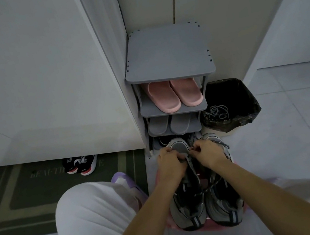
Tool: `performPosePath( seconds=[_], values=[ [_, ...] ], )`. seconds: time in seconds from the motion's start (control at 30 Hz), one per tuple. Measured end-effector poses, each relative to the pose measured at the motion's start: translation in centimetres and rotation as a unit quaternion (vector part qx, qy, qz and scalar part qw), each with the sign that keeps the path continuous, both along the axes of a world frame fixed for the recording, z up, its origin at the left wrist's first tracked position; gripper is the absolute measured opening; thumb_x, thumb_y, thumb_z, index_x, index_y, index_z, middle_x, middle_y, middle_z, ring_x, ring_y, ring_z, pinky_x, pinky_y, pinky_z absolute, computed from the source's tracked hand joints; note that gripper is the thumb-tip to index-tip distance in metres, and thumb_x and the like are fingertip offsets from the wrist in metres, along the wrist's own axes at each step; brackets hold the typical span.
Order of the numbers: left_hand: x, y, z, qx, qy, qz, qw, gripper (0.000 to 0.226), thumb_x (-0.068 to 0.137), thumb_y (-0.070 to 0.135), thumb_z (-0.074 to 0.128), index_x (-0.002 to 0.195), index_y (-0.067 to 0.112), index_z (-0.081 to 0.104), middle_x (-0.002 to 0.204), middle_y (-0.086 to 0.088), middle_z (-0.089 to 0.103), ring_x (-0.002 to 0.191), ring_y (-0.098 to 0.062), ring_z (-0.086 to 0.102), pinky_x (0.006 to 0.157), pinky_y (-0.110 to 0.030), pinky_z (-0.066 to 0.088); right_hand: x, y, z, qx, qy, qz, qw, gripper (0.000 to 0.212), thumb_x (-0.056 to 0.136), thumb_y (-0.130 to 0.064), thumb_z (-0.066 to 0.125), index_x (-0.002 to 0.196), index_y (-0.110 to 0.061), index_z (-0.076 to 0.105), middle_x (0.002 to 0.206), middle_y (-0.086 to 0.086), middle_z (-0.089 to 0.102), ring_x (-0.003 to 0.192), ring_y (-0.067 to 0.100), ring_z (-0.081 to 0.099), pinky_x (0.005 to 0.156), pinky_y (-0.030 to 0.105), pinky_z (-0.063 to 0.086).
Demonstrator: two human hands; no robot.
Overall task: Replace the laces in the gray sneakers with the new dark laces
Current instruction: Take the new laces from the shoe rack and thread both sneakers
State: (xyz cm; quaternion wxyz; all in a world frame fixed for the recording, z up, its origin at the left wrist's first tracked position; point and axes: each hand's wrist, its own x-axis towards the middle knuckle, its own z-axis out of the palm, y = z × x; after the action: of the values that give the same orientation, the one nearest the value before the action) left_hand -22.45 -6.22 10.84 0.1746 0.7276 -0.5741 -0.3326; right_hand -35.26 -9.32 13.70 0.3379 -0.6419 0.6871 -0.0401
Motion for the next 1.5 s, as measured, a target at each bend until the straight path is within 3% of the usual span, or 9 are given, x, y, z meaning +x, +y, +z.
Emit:
performPosePath(
  seconds=[0.13,0.33,0.47,0.7,0.9,1.07,1.23,1.4,1.5],
  values=[
    [-0.1,0.1,0.0,-0.011,-0.011,0.005,1.000,0.018,0.086,0.022,0.063,0.100,0.014,0.070,0.132,-0.007,0.038,0.119,-0.024,0.044,0.101,-0.028,0.038,-0.1,-0.1,0.0,-0.006,-0.003,0.002,1.000,0.025,0.088,-0.031,0.056,0.071,-0.018,0.045,0.077,0.002,0.056,0.080,0.026,0.056,0.074,0.033,0.043],
    [-0.5,0.3,-0.3,-0.021,-0.021,0.006,1.000,0.020,0.084,0.017,0.062,0.101,0.013,0.071,0.132,-0.009,0.041,0.120,-0.023,0.044,0.102,-0.028,0.038,0.1,0.3,0.4,-0.006,0.045,0.061,0.997,0.024,0.090,-0.032,0.051,0.070,-0.022,0.045,0.089,0.003,0.059,0.094,0.027,0.058,0.086,0.036,0.041],
    [-0.6,0.3,-0.5,-0.021,-0.026,0.013,0.999,0.020,0.083,0.019,0.063,0.101,0.015,0.072,0.132,-0.008,0.045,0.123,-0.022,0.041,0.102,-0.027,0.036,-0.4,-0.4,0.5,-0.008,-0.029,0.018,0.999,0.030,0.087,-0.020,0.054,0.063,-0.019,0.037,0.071,0.003,0.051,0.074,0.024,0.051,0.066,0.029,0.039],
    [-0.6,0.2,-0.6,-0.021,-0.019,0.020,0.999,0.017,0.082,0.016,0.066,0.097,0.013,0.073,0.131,-0.009,0.046,0.121,-0.022,0.042,0.099,-0.028,0.041,-1.1,-1.0,1.1,-0.001,0.005,0.112,0.994,0.012,0.088,-0.016,0.055,0.081,-0.006,0.053,0.086,0.012,0.058,0.079,0.022,0.051,0.069,0.031,0.041],
    [-0.5,0.4,-0.4,-0.024,-0.016,0.024,0.999,0.017,0.084,0.018,0.066,0.099,0.013,0.072,0.132,-0.008,0.042,0.120,-0.024,0.044,0.101,-0.028,0.040,-0.9,-1.3,1.4,0.005,0.029,0.165,0.986,0.011,0.087,-0.017,0.056,0.081,-0.010,0.052,0.087,0.006,0.051,0.079,0.020,0.047,0.067,0.026,0.034],
    [-0.5,0.4,-0.1,-0.021,-0.012,0.023,0.999,0.018,0.085,0.017,0.065,0.101,0.012,0.071,0.132,-0.008,0.041,0.119,-0.024,0.045,0.102,-0.030,0.040,-0.6,-1.8,1.8,0.022,0.045,0.188,0.981,0.019,0.088,-0.017,0.055,0.098,-0.002,0.061,0.100,0.013,0.060,0.094,0.027,0.056,0.069,0.024,0.033],
    [-0.5,0.5,-0.1,-0.022,-0.011,0.025,0.999,0.018,0.084,0.015,0.065,0.101,0.011,0.071,0.132,-0.008,0.041,0.119,-0.024,0.045,0.102,-0.031,0.041,-0.4,-2.1,2.2,0.047,0.055,0.206,0.976,0.008,0.089,-0.016,0.053,0.086,-0.009,0.055,0.092,0.010,0.055,0.083,0.020,0.048,0.068,0.025,0.032],
    [-0.7,0.7,-0.1,-0.032,-0.020,0.019,0.999,0.018,0.085,0.016,0.063,0.100,0.012,0.072,0.132,-0.008,0.041,0.119,-0.024,0.046,0.102,-0.032,0.040,0.0,-1.7,0.8,0.033,0.066,0.163,0.984,0.006,0.088,-0.019,0.055,0.084,-0.019,0.059,0.102,0.006,0.062,0.099,0.026,0.058,0.078,0.032,0.046],
    [-0.7,0.8,-0.1,-0.041,-0.053,0.011,0.998,0.022,0.087,0.022,0.059,0.103,0.016,0.072,0.133,-0.006,0.041,0.118,-0.021,0.045,0.101,-0.027,0.037,0.0,-0.9,0.4,0.032,0.067,0.129,0.989,0.007,0.088,-0.027,0.056,0.085,-0.023,0.059,0.105,0.004,0.063,0.103,0.026,0.057,0.092,0.040,0.045]
  ],
)
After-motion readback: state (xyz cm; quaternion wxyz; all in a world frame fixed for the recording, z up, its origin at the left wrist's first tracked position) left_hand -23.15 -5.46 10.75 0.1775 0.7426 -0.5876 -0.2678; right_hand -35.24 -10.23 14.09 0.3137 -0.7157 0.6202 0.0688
